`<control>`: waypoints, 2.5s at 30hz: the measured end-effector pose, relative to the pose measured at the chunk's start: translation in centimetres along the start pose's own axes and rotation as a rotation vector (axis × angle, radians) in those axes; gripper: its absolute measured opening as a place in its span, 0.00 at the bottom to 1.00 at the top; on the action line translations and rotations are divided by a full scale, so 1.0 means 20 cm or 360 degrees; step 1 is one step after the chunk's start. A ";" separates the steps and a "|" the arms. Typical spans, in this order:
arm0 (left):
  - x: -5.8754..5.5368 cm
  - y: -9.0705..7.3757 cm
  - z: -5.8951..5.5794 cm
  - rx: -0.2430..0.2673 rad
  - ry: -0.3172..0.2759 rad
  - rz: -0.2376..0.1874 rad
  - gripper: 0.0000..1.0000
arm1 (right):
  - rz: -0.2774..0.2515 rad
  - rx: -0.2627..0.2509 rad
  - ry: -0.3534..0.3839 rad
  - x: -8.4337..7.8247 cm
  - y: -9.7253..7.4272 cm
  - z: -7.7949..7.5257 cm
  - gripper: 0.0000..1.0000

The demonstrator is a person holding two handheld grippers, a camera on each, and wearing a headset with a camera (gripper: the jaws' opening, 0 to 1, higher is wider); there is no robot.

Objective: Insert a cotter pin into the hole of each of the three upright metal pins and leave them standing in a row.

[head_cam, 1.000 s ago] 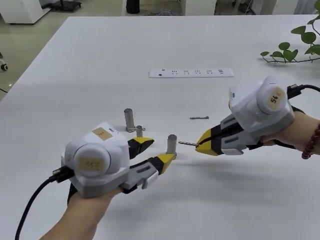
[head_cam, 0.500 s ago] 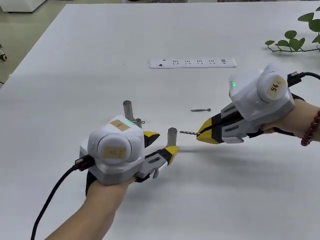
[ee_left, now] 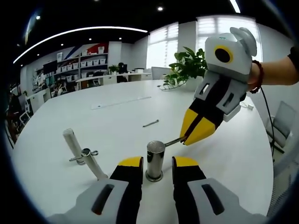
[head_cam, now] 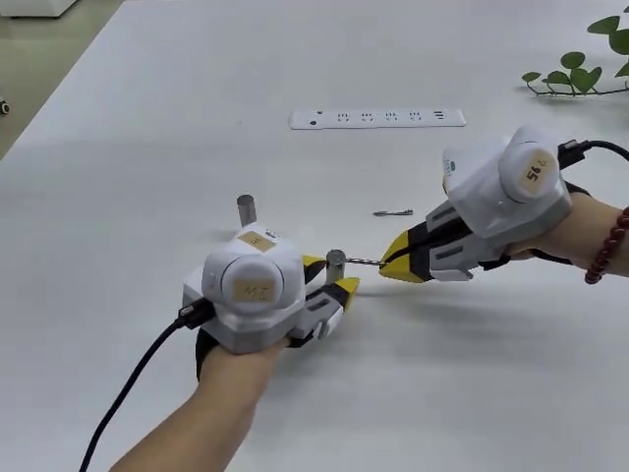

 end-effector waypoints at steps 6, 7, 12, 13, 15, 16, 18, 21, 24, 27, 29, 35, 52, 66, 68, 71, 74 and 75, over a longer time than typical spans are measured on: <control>-0.02 0.02 0.00 0.0014 0.0032 0.0033 0.15 | -0.0007 0.0005 -0.0014 0.01 0.00 -0.01 0.00; -0.03 0.02 0.00 0.0012 0.0026 0.0042 0.15 | -0.0004 0.0008 -0.0020 0.01 0.00 -0.01 0.00; -0.03 0.02 0.01 0.0032 0.0050 0.0044 0.12 | 0.0001 0.0012 -0.0039 0.01 0.01 -0.03 0.00; -0.03 0.02 0.02 0.0035 0.0051 0.0044 0.10 | 0.0002 0.0014 -0.0042 0.01 0.01 -0.03 0.00; -0.03 0.02 0.02 0.0029 0.0050 0.0046 0.10 | 0.0005 0.0021 -0.0049 0.01 0.01 -0.03 0.00; -0.03 0.02 0.02 0.0026 0.0053 0.0046 0.10 | 0.0004 0.0024 -0.0051 0.01 0.02 -0.03 0.00; -0.03 0.03 0.02 0.0016 0.0064 0.0046 0.10 | 0.0000 0.0033 -0.0054 0.02 0.02 -0.02 0.00; -0.03 0.03 0.02 0.0006 0.0065 0.0044 0.10 | 0.0009 0.0037 -0.0074 0.03 0.03 -0.03 0.00; -0.03 0.03 0.02 -0.0002 0.0077 0.0041 0.10 | 0.0018 0.0045 -0.0092 0.03 0.04 -0.04 0.00; -0.03 0.03 0.02 0.0000 0.0077 0.0038 0.10 | 0.0017 0.0053 -0.0104 0.04 0.04 -0.04 0.00; -0.03 0.03 0.02 0.0001 0.0081 0.0038 0.10 | 0.0015 0.0055 -0.0101 0.05 0.04 -0.04 0.00; -0.03 0.03 0.02 0.0012 0.0069 0.0040 0.10 | 0.0024 0.0062 -0.0125 0.07 0.03 -0.03 0.00; -0.03 0.03 0.01 0.0030 0.0059 0.0037 0.10 | 0.0004 0.0017 -0.0145 0.10 0.08 -0.02 0.00; -0.04 0.03 0.01 0.0045 0.0034 0.0043 0.10 | -0.0027 -0.0057 -0.0087 0.07 0.00 -0.01 0.00; -0.04 0.03 0.01 0.0052 0.0029 0.0043 0.10 | -0.0031 -0.0069 -0.0075 0.07 0.01 -0.01 0.00; -0.04 0.03 0.01 0.0063 0.0018 0.0042 0.10 | -0.0039 -0.0070 -0.0057 0.08 0.02 -0.01 0.00; -0.04 0.03 0.01 0.0071 0.0020 0.0043 0.10 | -0.0039 -0.0062 -0.0055 0.08 0.03 0.00 0.00; -0.04 0.04 0.01 0.0072 0.0020 0.0043 0.10 | -0.0037 -0.0066 -0.0055 0.08 0.04 0.00 0.00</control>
Point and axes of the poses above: the centre of the closed fingertips' face, and the gripper's own axes: y roughly forward along the fingers, z roughly to its left, x roughly out of its top, the point moved 5 cm from there along -y, roughly backward along the fingers, and after that the axes turned 8 degrees about -z, right-handed, at the moved point
